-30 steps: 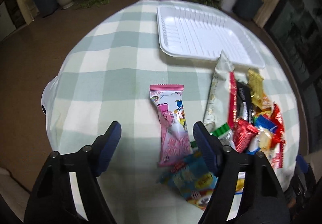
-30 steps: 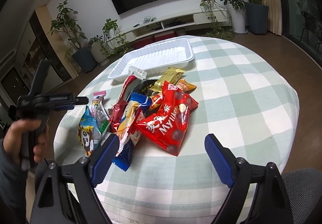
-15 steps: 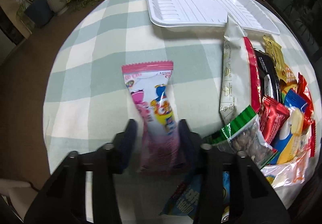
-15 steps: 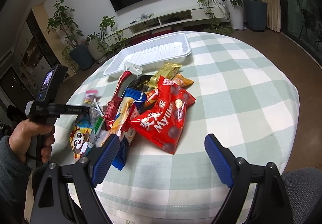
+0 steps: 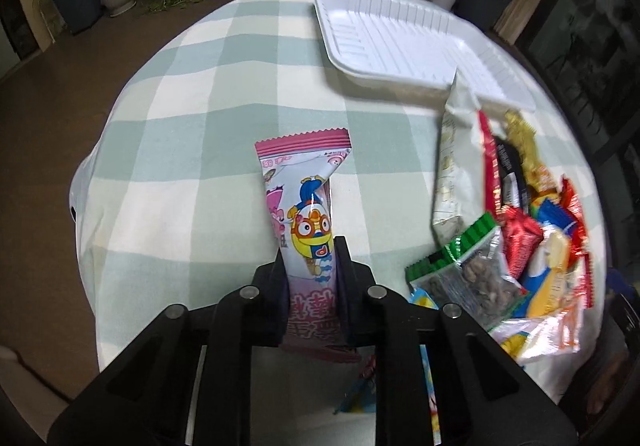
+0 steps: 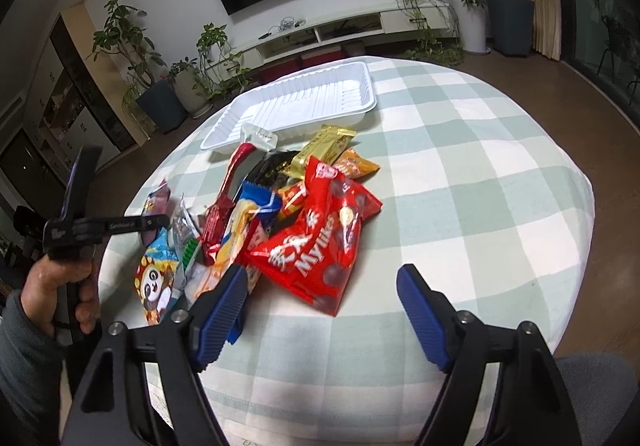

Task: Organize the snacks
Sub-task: 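Carry the pink bar and red Mylikes bag into the white tray and release both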

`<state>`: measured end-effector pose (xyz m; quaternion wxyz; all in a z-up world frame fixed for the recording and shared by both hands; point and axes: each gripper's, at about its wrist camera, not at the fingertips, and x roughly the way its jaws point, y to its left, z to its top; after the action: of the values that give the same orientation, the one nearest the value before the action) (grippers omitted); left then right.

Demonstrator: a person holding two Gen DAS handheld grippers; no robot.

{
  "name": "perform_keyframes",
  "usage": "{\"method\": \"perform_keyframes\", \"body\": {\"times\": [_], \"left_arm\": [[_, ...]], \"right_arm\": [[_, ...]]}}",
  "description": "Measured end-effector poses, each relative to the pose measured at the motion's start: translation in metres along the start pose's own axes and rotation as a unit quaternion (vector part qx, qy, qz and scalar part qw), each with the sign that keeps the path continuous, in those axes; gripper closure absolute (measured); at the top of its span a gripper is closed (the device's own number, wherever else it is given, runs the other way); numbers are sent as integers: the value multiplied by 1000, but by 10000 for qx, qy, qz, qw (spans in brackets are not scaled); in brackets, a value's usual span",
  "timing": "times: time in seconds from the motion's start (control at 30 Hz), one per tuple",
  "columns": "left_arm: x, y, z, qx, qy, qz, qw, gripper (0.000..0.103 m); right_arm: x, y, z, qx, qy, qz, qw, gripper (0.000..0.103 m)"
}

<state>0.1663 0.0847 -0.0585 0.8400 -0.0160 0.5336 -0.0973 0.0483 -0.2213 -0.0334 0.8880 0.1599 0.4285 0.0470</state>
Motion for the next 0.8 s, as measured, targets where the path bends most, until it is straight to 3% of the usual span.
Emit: {"method": "perform_keyframes", "body": {"times": [0.3,0.4,0.63,0.8], "left_arm": [[-38,10,-23,-314,-411,-718,9961,86],[-46,12,-32,-409,-468,-788,9949,86],[-50,17,-42,-454,-454,-849,9943,86],[-43,13,-42,-404,-383,-904,9943,86]], "right_arm": [[53,-22,25,779,965,618,9903,26],[69,-20,30,797,1181,519,9884,26],[88,-22,32,726,1269,374,9885,27],[88,-27,32,712,1225,444,9889,36]]}}
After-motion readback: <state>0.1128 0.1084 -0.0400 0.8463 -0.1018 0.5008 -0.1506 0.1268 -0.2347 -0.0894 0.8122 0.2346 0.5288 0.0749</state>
